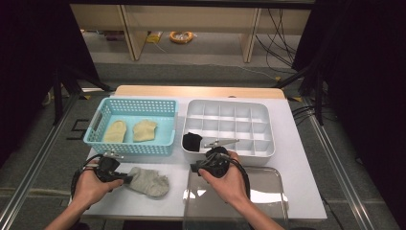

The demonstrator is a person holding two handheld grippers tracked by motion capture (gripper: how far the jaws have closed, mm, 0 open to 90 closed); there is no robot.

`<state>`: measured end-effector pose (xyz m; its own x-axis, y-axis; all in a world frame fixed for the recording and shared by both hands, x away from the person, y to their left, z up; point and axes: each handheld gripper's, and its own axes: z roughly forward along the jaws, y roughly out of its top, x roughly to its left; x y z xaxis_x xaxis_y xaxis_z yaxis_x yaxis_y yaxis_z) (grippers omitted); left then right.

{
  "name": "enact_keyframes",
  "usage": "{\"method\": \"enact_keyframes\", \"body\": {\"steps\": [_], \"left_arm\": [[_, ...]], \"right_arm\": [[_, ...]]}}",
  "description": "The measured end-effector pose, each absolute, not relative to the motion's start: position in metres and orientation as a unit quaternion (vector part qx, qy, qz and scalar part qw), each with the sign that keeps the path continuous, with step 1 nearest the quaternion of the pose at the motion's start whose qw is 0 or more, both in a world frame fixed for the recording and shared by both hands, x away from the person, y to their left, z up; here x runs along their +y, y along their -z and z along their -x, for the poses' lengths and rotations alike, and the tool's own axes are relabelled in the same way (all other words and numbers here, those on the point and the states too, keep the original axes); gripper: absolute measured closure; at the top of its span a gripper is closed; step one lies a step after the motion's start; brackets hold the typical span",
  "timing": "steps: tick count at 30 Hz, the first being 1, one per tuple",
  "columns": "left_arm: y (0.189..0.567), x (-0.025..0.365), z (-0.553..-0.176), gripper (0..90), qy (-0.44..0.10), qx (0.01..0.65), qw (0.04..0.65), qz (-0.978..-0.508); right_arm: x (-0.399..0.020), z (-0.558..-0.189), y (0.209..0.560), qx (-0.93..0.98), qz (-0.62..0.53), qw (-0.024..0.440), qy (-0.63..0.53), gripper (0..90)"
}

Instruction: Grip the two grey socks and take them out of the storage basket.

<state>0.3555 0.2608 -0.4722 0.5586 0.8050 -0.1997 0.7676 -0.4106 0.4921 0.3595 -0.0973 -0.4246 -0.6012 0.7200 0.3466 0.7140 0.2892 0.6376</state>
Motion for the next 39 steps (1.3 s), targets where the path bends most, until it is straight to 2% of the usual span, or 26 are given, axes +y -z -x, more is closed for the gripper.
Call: {"method": "enact_keyframes", "body": {"steps": [17,29,39], "left_arm": [[0.451,0.268,-0.348,80.5,-0.028,0.469,0.300,-0.830],[0.447,0.266,-0.344,80.2,-0.041,0.463,0.313,-0.829],[0.451,0.266,-0.345,80.1,-0.039,0.470,0.287,-0.834]], "right_arm": [[-0.099,-0.361,0.424,0.801,-0.446,0.007,-0.401,68.6],[-0.096,-0.360,0.424,0.803,-0.445,0.005,-0.396,72.9],[-0.097,-0.359,0.422,0.802,-0.447,0.003,-0.397,73.1]]}}
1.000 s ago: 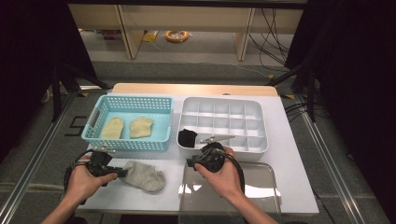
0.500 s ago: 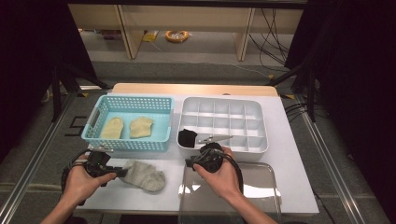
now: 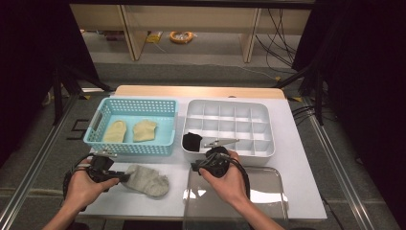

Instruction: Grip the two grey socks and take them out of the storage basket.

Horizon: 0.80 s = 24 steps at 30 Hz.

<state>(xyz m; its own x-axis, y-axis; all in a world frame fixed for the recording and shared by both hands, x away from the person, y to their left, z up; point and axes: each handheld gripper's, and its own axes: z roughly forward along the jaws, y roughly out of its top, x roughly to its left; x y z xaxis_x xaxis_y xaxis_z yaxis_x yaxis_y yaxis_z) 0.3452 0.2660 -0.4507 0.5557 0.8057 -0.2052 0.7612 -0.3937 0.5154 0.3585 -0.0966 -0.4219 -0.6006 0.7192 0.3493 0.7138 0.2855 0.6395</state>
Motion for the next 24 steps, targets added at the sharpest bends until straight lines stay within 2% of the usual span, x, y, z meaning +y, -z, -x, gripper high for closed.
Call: {"method": "enact_keyframes", "body": {"steps": [5,14,17,24], "left_arm": [[0.449,0.268,-0.343,80.0,-0.045,0.483,0.292,-0.824],[0.442,0.258,-0.337,80.2,-0.083,0.471,0.270,-0.836],[0.439,0.246,-0.334,80.2,-0.106,0.452,0.253,-0.849],[0.432,0.227,-0.330,80.1,-0.112,0.421,0.231,-0.870]], "right_arm": [[-0.098,-0.359,0.422,0.802,-0.445,0.006,-0.398,73.7],[-0.098,-0.357,0.420,0.804,-0.445,0.010,-0.394,76.2],[-0.097,-0.355,0.418,0.799,-0.452,0.006,-0.397,76.4],[-0.098,-0.356,0.419,0.804,-0.441,0.013,-0.399,76.4]]}}
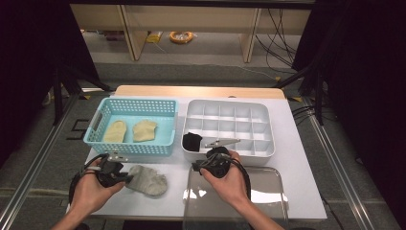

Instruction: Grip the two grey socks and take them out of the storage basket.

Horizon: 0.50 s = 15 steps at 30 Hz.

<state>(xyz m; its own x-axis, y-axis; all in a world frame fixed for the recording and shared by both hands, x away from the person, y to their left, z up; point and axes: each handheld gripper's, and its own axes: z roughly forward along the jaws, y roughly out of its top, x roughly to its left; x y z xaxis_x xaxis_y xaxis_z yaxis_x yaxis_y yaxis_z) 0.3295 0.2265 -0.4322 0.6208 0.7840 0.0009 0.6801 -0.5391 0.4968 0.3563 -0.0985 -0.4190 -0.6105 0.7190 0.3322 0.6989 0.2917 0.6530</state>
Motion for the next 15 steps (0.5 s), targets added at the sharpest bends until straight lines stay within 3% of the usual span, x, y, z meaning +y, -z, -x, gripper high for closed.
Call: {"method": "enact_keyframes", "body": {"steps": [15], "left_arm": [[0.436,0.204,-0.331,80.1,-0.057,0.391,0.248,-0.884]], "right_arm": [[-0.100,-0.356,0.418,0.803,-0.443,0.014,-0.398,76.3]]}}
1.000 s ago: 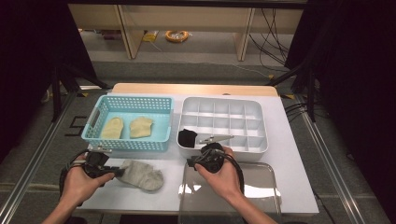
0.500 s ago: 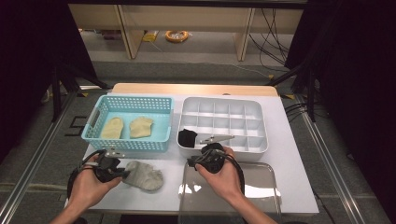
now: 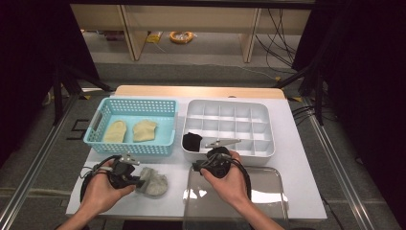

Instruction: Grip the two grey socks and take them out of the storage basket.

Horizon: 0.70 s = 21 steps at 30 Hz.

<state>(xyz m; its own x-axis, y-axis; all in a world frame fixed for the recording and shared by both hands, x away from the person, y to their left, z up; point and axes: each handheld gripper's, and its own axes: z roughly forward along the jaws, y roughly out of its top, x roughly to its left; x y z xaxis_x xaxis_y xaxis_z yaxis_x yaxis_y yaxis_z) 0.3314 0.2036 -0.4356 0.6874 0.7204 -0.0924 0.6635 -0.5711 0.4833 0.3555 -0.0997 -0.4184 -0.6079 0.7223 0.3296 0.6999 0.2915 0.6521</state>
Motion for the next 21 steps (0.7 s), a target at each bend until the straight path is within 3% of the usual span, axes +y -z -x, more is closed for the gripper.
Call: {"method": "enact_keyframes", "body": {"steps": [21], "left_arm": [[0.437,0.193,-0.336,80.1,-0.036,0.382,0.255,-0.887]], "right_arm": [[-0.099,-0.356,0.419,0.803,-0.442,0.015,-0.400,75.7]]}}
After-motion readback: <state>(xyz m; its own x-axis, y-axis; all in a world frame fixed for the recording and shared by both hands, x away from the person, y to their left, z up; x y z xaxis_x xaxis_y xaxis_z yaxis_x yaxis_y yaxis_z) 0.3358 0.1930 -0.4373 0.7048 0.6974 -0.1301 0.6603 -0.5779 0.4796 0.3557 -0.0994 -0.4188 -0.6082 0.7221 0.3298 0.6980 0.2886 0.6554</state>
